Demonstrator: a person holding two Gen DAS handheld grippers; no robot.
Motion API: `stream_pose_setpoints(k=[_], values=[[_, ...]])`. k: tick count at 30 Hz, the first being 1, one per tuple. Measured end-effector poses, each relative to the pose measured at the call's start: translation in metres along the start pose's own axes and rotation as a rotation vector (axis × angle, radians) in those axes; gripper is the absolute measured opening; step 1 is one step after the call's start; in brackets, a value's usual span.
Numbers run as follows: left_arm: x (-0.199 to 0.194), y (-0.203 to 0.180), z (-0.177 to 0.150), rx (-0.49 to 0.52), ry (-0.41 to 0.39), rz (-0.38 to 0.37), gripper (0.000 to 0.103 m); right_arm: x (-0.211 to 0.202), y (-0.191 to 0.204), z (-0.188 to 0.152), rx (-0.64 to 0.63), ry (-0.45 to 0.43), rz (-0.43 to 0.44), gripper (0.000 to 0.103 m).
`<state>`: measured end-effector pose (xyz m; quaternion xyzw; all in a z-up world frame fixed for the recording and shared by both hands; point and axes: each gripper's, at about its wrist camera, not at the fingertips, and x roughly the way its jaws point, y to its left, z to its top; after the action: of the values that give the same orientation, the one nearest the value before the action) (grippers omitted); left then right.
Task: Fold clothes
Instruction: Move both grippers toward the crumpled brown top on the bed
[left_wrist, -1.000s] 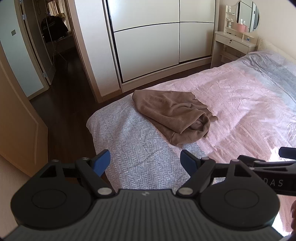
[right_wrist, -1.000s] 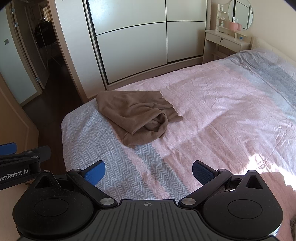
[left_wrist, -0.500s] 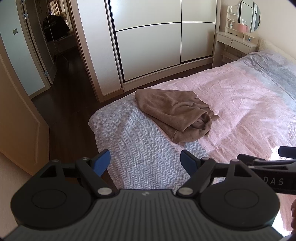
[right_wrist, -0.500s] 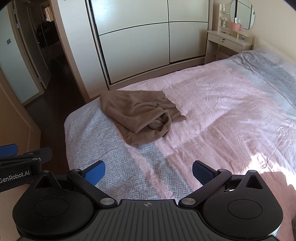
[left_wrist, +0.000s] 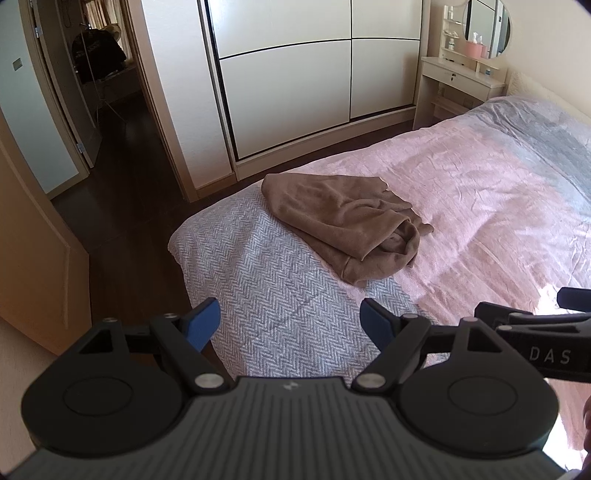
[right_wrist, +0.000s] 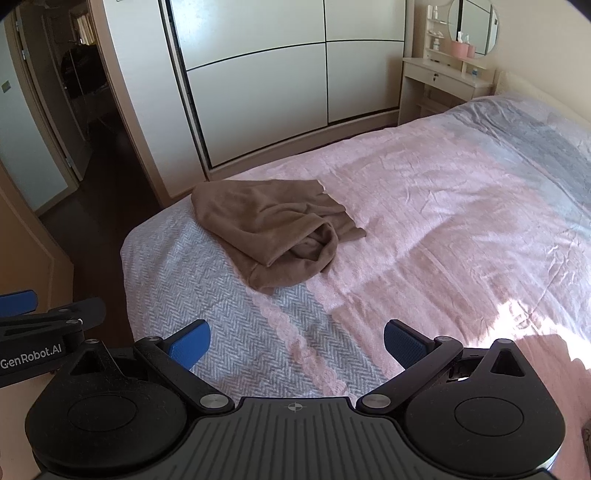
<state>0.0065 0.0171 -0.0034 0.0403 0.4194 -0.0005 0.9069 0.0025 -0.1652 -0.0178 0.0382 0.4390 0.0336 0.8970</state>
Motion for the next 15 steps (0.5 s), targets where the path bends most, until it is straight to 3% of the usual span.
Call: stream_pose_setpoints(k=[15], values=[[0.058, 0.033, 0.027, 0.032, 0.063, -0.034, 0.080, 0.050, 0.027, 0.026, 0.017, 0.058, -0.034, 0.102]])
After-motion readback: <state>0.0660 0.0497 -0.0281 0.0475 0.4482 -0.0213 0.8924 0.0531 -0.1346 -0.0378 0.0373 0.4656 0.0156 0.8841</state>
